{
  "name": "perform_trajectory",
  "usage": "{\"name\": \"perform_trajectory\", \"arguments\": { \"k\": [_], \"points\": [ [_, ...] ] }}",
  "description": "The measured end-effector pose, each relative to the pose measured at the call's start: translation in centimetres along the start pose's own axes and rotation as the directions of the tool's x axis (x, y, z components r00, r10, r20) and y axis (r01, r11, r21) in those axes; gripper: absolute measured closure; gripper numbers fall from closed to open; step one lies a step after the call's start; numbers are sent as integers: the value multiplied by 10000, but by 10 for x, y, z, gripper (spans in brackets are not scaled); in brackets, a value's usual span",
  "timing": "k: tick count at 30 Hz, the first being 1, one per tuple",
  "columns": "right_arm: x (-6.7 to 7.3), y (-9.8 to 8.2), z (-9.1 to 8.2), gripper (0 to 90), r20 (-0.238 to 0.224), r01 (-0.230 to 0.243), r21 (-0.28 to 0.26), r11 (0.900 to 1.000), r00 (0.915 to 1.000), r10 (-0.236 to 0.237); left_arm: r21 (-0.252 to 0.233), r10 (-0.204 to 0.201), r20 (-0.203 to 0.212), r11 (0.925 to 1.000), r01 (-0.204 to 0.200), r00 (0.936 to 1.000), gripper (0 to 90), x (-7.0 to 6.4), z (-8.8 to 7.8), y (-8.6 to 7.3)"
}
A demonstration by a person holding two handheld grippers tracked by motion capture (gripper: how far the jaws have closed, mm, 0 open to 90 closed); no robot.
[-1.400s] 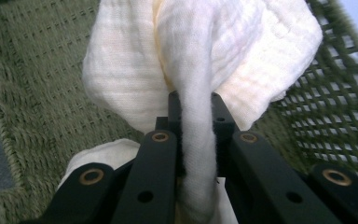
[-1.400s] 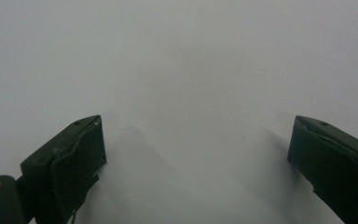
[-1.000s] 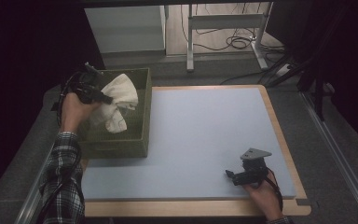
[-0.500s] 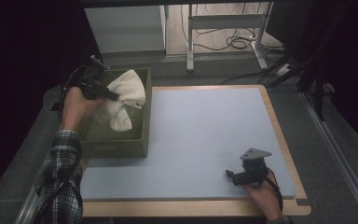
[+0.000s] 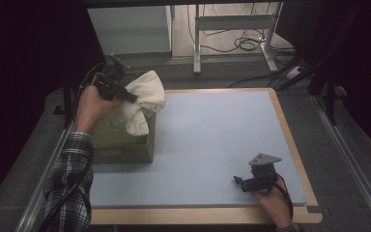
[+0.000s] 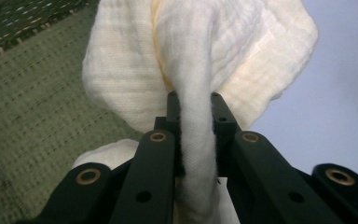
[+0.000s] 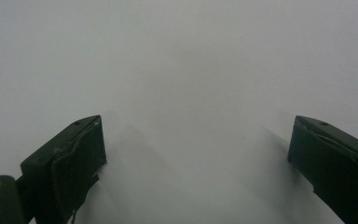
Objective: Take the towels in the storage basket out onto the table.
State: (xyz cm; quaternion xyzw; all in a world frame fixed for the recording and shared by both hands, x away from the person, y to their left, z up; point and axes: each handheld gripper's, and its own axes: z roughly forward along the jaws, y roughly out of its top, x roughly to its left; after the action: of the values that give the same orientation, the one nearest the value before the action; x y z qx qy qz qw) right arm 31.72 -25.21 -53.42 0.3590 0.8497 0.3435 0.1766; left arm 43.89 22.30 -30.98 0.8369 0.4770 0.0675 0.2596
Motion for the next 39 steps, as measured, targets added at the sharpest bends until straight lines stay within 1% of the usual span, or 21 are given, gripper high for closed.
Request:
{"name": "perform_trajectory", "arguments": {
  "k": [8, 13, 16, 17, 19, 25, 30, 34, 39],
  "points": [
    [0, 0, 0, 42, -10, -15, 10, 10000, 10000, 15, 97, 500, 274, 9987, -503, 9984, 830, -22, 12, 19],
    [0, 0, 0, 42, -13, -11, 8, 10000, 10000, 11, 80, 845, 488, 9963, -850, 9952, 828, -38, 22, 30],
    [0, 0, 0, 42, -15, -17, 7, 10000, 10000, 17, 114, 1064, 585, 9942, -1072, 9926, 826, -50, 30, 37],
    [0, 0, 0, 42, -15, -17, 7, 10000, 10000, 17, 114, 1064, 585, 9942, -1072, 9926, 826, -50, 30, 37],
    [0, 0, 0, 42, -13, -5, 11, 10000, 10000, 5, 91, 1139, 651, 9934, -1147, 9914, 826, -57, 35, 41],
    [0, 0, 0, 43, -23, -29, 8, 10000, 10000, 29, 134, 1414, 894, 9896, -1432, 9859, 825, -73, 48, 51],
    [0, 0, 0, 43, -31, -29, 7, 10000, 10000, 29, 227, 1658, 1100, 9853, -1692, 9800, 825, -89, 64, 59],
    [0, 0, 0, 43, -32, -27, 7, 10000, 10000, 27, 198, 1749, 1234, 9837, -1786, 9768, 823, -101, 79, 64],
    [0, 0, 0, 43, -40, -21, 8, 10000, 10000, 21, 282, 1933, 1524, 9794, -1997, 9692, 824, -116, 100, 69]
  ]
}}
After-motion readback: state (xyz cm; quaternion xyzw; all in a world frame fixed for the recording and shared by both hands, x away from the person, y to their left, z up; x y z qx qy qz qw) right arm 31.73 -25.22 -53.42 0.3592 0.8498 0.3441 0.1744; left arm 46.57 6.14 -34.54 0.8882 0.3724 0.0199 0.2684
